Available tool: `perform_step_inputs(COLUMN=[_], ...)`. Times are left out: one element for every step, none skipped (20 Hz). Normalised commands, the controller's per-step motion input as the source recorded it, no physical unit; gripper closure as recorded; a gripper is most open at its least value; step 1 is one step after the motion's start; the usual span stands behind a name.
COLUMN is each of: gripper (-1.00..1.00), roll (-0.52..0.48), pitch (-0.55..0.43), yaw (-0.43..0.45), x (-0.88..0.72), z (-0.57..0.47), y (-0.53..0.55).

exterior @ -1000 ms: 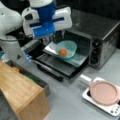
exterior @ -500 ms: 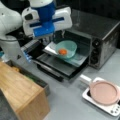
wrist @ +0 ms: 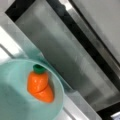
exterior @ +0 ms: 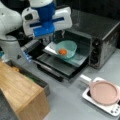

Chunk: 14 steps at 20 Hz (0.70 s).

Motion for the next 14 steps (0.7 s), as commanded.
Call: perform_step_inputs(gripper=[-1.00,-1.00,-1.00,-1.00,-1.00,-1.00,-1.00,-1.00,-1.00,-1.00,-1.00,-1.00,-1.00,-1.00], roll=[-0.130,-0.130,-0.130,-0.130,-0.130,-0.130,-0.130,-0.130,-0.130,-0.130,-0.130,-0.130,-0.255,-0.282], pitch=[0.248,0.248,0.248,0.248,0.248,0.248,0.248,0.248,0.248,0.248,0.248,0.248,0.367,0.391], yaw=[0.133,0.133,0.133,0.133,0.133,0.133,0.133,0.133,0.133,0.133,0.133,0.133,1.000,1.000], x=[0.20,0.20,0.20,0.20,0.20,0.20,0.20,0.20,0.20,0.20,0.20,0.20,0.27,0.36], z=[0.14,0.14,0.14,0.14,0.14,0.14,0.14,0.14,0.14,0.14,0.14,0.14,0.15,0.15], y=[-0.05,-0.05,-0.05,-0.05,-0.05,-0.05,-0.05,-0.05,-0.05,-0.05,-0.05,-0.05,-0.10,-0.19])
